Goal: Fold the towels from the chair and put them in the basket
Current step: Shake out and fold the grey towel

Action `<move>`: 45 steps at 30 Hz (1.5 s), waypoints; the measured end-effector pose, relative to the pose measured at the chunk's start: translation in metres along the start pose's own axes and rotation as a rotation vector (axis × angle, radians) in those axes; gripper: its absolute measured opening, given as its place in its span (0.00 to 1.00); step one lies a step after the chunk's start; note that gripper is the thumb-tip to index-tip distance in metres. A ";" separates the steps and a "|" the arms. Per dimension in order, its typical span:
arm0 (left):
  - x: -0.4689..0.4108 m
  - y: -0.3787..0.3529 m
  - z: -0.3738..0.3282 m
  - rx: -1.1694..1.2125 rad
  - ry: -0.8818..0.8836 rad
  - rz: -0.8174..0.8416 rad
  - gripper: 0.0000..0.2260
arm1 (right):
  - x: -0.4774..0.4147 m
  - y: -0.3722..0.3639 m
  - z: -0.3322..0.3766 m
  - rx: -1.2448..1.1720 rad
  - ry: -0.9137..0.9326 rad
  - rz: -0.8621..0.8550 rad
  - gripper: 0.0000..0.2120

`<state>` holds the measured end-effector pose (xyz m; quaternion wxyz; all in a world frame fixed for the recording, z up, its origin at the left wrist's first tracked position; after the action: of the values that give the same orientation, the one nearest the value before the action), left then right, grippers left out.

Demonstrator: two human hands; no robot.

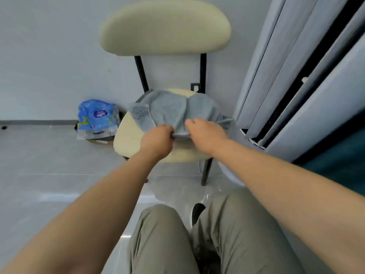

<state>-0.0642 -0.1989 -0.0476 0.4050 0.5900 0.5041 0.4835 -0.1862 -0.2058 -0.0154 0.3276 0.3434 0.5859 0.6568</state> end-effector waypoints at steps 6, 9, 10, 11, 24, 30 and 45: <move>0.065 0.125 -0.035 -0.052 0.053 -0.248 0.03 | 0.034 0.133 0.013 -0.118 -0.067 -0.174 0.10; 0.093 0.181 -0.042 -0.033 0.096 -0.392 0.03 | 0.052 0.199 0.009 -0.182 -0.140 -0.308 0.06; 0.102 0.195 -0.045 -0.036 0.101 -0.417 0.03 | 0.059 0.217 0.010 -0.197 -0.148 -0.336 0.07; 0.109 0.207 -0.047 -0.045 0.099 -0.433 0.04 | 0.065 0.233 0.010 -0.208 -0.153 -0.354 0.08; 0.179 0.233 -0.090 0.004 -0.258 -0.448 0.11 | 0.115 0.322 0.002 -0.554 -0.404 -0.417 0.07; 0.195 0.232 -0.090 0.045 -0.328 -0.499 0.20 | 0.118 0.331 0.013 -0.932 -0.415 -0.409 0.15; 0.174 0.214 -0.075 0.262 -0.044 -0.441 0.27 | 0.104 0.355 0.044 -1.147 -0.375 -0.443 0.15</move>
<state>-0.0904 -0.0627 0.2023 0.4316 0.5237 0.6699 0.3012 -0.2166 -0.1306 0.3483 0.6841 0.0936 0.1315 0.7114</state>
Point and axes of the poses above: each hand's wrist, its own x-axis away from the middle knuckle, its own y-axis out of the back of the hand, z = x × y, the point moved 9 cm from there along -x, towards the middle knuckle, and after that the axes turned 6 degrees about z, right-handed, at the moved point
